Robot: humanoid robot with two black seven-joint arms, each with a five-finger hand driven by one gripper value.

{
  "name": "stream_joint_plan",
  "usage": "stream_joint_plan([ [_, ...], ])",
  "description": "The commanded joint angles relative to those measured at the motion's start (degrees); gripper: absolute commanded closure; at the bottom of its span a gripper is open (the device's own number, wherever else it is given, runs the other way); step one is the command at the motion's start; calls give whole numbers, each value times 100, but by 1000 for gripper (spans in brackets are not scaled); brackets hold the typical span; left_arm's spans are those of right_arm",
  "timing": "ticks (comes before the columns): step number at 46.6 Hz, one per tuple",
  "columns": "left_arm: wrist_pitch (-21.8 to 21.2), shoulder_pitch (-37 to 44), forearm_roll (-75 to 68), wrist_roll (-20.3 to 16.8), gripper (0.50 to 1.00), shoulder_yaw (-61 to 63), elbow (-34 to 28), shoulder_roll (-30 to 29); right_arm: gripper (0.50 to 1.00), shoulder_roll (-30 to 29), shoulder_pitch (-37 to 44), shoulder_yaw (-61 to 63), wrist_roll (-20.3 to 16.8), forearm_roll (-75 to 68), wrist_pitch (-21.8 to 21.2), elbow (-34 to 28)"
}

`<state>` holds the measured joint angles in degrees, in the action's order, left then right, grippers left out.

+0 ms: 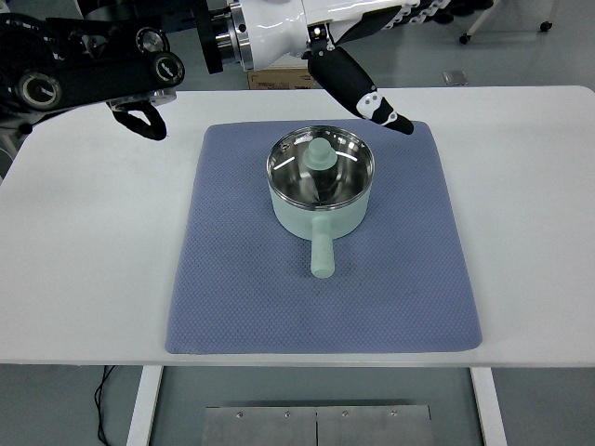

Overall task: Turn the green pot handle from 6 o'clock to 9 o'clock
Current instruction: 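Lower the left hand fingers down into the green pot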

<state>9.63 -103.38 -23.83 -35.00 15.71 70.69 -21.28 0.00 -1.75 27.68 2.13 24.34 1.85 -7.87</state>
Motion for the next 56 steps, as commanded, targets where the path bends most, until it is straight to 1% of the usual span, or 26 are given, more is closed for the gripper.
stream_joint_plan([
  [1, 469, -174, 237, 0, 500, 107, -2, -25, 500, 0, -1, 0, -3, 0, 0, 4],
  [4, 584, -253, 352, 0, 500, 265, -2, -25, 500, 0, -1, 0, -3, 0, 0, 4],
  [16, 645, -279, 361, 0, 500, 520, -2, 45, 500, 0, -1, 0, -3, 0, 0, -4],
  [20, 751, -279, 361, 0, 500, 538, -2, 45, 500, 0, -1, 0, -3, 0, 0, 4],
  [21, 934, -271, 370, 0, 500, 538, -2, 45, 500, 0, -1, 0, 6, 0, 0, 4],
  [27, 1181, -297, 370, 0, 500, 529, -2, 28, 500, 0, -1, 0, -3, 0, 0, 4],
  [30, 1374, -323, 265, 0, 500, 529, -2, 19, 500, 0, -1, 0, -3, 0, 0, 4],
  [39, 1779, -552, -578, 0, 500, 512, 50, 45, 500, 0, -1, 0, -2, 0, 0, 4],
  [44, 1858, -648, -790, 274, 500, 512, 68, 45, 500, 0, -1, 0, -3, 0, 0, 4],
  [48, 2016, -648, -1036, 432, 500, 512, 68, 80, 500, 0, -1, 0, -3, 0, 0, -4],
  [56, 2306, -648, -1484, 520, 500, 512, 77, 177, 500, 0, -1, 0, -3, 0, 0, 4],
])
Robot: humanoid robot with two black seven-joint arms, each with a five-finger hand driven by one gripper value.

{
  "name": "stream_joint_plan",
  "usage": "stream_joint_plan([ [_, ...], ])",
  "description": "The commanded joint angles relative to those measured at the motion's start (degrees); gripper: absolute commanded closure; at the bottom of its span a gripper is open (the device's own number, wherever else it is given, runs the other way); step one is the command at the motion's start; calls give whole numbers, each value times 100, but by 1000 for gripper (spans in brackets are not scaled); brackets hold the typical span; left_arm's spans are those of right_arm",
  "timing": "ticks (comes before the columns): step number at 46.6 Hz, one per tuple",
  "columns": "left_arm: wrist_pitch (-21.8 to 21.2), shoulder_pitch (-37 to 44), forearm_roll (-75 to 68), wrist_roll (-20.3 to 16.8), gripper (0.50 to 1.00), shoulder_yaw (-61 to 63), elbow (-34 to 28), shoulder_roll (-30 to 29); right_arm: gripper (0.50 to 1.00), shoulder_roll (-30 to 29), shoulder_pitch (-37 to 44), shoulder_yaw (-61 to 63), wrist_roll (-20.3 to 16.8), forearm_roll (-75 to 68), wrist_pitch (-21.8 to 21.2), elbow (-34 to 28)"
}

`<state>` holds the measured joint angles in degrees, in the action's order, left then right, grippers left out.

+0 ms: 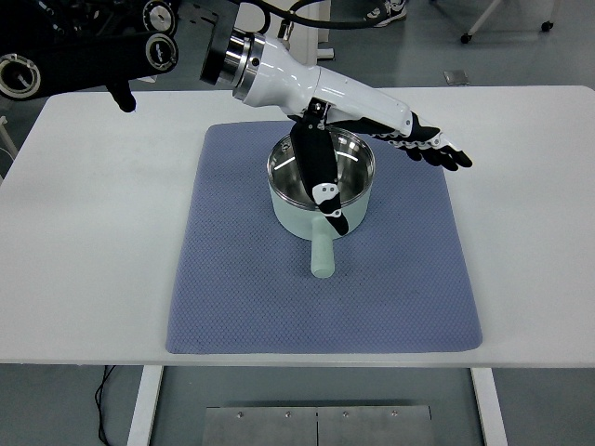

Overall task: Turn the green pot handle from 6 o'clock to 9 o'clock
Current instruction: 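Lower the left hand fingers down into the green pot, then drag the pot with the left hand, swinging its handle toward the left arm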

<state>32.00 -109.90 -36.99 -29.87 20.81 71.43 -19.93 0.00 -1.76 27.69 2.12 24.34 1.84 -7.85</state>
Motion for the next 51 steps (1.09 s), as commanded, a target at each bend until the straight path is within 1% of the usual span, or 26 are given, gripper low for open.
stream_joint_plan([
  [1, 79, 4, -238, 7, 500, 2, 3, 67, 500, 0, 1, 0, -2, 0, 0, 2],
  [8, 105, 13, -748, 16, 500, 2, 126, 226, 500, 0, 1, 0, -2, 0, 0, -6],
  [17, 149, 83, -1100, 77, 500, 29, 126, 516, 500, 0, 1, 0, 7, 0, 0, 2],
  [25, 149, 180, -1434, 288, 500, 116, 100, 700, 500, 0, 1, 0, -2, 0, 0, 2],
  [35, 123, 232, -1777, 288, 500, 310, 82, 850, 500, 0, 1, 0, -2, 0, 0, 2],
  [47, 105, 487, -2260, 315, 500, 389, 29, 982, 500, 0, 1, 0, 7, 0, 0, 2],
  [51, 96, 540, -2322, 490, 500, 468, -15, 991, 500, 0, 1, 0, -2, 0, 0, 2],
])
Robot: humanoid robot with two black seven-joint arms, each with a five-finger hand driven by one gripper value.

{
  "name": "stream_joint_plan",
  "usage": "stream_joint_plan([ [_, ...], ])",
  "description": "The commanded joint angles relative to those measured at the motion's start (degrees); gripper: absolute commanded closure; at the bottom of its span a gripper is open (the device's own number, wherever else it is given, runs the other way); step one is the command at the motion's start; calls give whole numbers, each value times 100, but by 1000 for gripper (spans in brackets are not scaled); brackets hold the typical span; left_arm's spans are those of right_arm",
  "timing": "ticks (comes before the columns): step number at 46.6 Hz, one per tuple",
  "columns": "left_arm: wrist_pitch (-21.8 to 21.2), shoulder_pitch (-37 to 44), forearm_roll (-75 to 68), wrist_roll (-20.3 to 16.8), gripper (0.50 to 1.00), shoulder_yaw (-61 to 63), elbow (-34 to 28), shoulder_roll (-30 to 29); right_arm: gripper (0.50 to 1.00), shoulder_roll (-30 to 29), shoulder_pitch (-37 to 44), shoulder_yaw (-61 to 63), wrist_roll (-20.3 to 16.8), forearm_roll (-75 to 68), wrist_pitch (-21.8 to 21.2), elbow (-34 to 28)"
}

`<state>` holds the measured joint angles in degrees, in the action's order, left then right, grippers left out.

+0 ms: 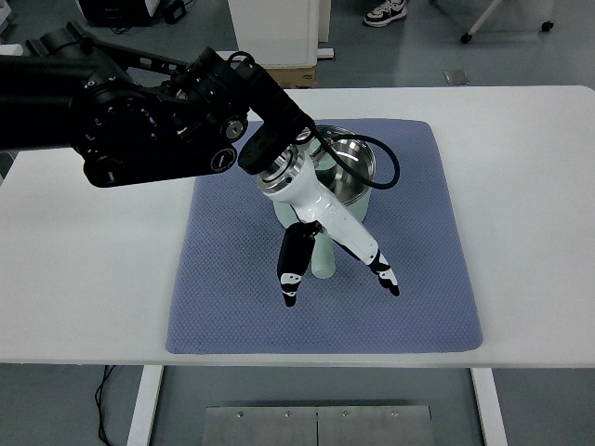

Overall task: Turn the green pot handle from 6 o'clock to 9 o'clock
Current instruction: 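Drag the pot with the left hand, swinging its handle toward the left arm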

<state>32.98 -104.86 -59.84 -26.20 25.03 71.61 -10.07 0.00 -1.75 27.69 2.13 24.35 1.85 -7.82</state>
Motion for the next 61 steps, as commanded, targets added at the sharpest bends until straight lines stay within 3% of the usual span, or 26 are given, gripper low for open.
stream_joint_plan([
  [1, -2, 44, -54, 159, 500, 46, -42, 6, 500, 0, 0, 0, -2, 0, 0, 0],
  [61, -28, 71, -924, 230, 500, 239, 2, 208, 500, 0, 0, 0, -2, 0, 0, -9],
])
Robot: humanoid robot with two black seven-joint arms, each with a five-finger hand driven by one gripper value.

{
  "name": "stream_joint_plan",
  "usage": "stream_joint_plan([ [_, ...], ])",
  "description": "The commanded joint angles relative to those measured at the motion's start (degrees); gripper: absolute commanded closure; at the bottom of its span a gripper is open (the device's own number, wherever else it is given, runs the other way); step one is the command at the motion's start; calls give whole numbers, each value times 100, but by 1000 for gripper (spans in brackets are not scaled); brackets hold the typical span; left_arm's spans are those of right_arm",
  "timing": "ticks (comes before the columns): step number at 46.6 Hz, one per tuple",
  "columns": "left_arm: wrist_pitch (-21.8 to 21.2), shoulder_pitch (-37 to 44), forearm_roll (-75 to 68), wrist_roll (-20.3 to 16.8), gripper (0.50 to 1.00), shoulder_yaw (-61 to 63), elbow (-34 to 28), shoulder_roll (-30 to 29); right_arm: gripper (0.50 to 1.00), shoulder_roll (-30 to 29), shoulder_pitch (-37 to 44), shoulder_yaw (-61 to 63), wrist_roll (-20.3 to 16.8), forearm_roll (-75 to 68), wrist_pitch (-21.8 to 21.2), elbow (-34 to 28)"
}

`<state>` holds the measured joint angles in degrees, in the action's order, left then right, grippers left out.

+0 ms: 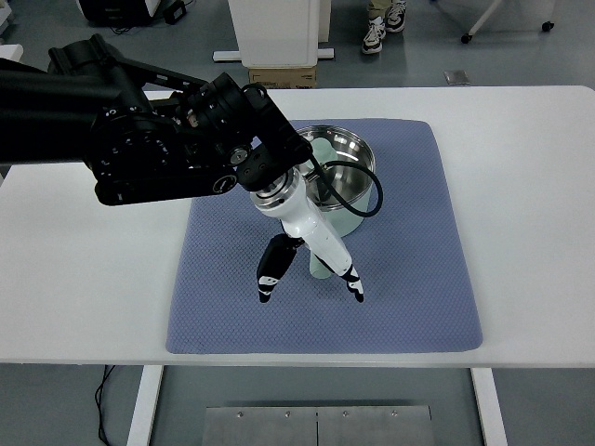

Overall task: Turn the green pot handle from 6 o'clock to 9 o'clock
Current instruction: 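Drag the pot with the left hand, swinging its handle toward the left arm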

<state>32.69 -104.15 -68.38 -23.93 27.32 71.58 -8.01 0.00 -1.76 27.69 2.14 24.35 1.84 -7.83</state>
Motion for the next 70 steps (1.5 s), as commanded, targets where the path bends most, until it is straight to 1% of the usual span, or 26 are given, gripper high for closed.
stream_joint_plan([
  [1, 0, 0, -87, 2, 500, 19, 5, 1, 500, 0, 0, 0, -3, 0, 0, 1],
  [7, 26, -9, -211, 2, 500, 54, 23, -7, 500, 0, 0, 0, -3, 0, 0, 1],
  [13, 202, -44, -395, 2, 500, 72, 49, -25, 500, 0, 0, 0, -3, 0, 0, 1],
  [17, 228, -62, -527, 2, 500, 98, 67, -42, 500, 0, 0, 0, -3, 0, 0, 1],
  [24, 231, -97, -799, 2, 500, 151, 111, -69, 500, 0, 0, 0, -3, 0, 0, 1],
  [56, 231, -422, -1124, 11, 500, 950, 102, -86, 500, 0, 0, 0, 6, 0, 0, 1],
  [70, 231, -501, -1230, 20, 500, 1258, 49, -183, 500, 0, 0, 0, -3, 0, 0, 1],
])
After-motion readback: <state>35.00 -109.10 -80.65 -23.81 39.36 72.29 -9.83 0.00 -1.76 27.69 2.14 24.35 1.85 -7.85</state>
